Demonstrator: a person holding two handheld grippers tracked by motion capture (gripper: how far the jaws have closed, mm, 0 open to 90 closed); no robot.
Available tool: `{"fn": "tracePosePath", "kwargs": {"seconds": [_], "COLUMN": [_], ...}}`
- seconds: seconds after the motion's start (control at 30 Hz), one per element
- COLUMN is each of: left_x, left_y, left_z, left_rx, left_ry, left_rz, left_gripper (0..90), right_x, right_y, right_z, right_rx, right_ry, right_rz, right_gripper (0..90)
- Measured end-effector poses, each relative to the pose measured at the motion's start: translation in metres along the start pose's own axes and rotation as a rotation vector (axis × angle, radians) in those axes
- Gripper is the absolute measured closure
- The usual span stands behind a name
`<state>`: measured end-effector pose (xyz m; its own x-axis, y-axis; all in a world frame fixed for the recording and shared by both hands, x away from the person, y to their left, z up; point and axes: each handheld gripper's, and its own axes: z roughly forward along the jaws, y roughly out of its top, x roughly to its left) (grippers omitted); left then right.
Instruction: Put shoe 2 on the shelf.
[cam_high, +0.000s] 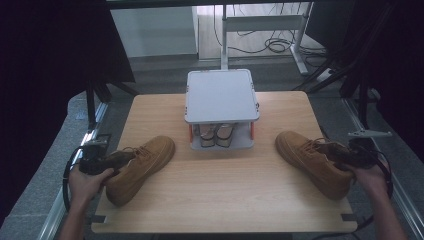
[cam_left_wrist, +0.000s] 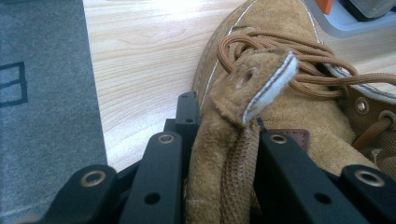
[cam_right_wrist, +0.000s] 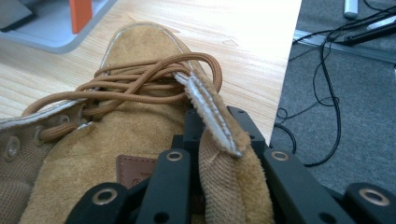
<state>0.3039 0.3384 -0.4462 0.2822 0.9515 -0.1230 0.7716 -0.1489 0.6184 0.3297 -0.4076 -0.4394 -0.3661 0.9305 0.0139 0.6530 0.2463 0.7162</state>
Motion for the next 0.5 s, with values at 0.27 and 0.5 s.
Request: {"fn": "tracePosePath", "kwargs": {"seconds": [0.27,0.5], "left_x": [-0.0035,-0.0018], "left_y": [-0.0038,-0.0056], "left_z": [-0.0023,-0.0028], "left_rx": [-0.029,-0.047], "left_ry": [-0.008,-0.029], "left_rz": [0.002,-0.014], "left_gripper": [79.2,79.7], "right_x": [0.0027,0.0069], "right_y": [-0.0024,-0.0041], "right_z": [-0.0022,-0.0052], "right_rx": [-0.023,-0.045], "right_ry": [-0.002,0.004], "right_rz": [0.019,0.005], "right_gripper": [80.0,80.4]}}
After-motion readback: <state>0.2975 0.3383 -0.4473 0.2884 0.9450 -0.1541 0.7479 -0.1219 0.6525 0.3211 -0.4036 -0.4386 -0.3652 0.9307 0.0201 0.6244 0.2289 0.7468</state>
